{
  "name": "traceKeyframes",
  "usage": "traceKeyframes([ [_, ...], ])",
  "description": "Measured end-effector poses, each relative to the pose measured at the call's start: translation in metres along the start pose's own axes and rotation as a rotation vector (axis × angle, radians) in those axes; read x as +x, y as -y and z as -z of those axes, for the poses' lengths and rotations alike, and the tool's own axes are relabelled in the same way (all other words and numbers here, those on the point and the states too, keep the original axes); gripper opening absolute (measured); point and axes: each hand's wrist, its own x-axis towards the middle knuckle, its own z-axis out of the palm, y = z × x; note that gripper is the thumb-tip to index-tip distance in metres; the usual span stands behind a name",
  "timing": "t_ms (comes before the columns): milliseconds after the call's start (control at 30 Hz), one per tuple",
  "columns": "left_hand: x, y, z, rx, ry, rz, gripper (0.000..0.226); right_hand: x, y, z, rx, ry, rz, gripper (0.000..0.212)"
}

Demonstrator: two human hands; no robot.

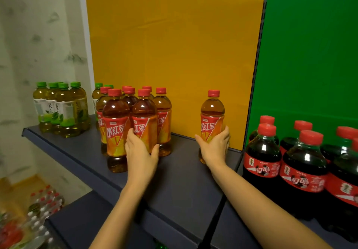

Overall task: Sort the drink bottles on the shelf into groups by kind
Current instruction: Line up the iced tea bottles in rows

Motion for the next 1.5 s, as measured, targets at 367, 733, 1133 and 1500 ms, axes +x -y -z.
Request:
traceKeyframes([
  [367,0.018,0.017,-0.003,0.041,0.072,-0.036,0.082,0.000,-0.012,-0.006,-0.063,-0.037,0.072,0.083],
  [733,0.027,0.024,-0.001,-0.258,0.352,-0.188,0.079,-0.026,-0.007,0.017,-0.024,0.005,0.088,0.084],
  [1133,0.042,-0.001,-0.037,-0.456,0.728,-0.244,0.078,-0.054,-0.009,0.041,-0.031,-0.006,0.113,0.083],
  [1500,0.046,-0.007,-0.058,-0.580,0.870,-0.224,0.074,-0.046,-0.009,0.037,0.044,0.046,0.045,0.073],
])
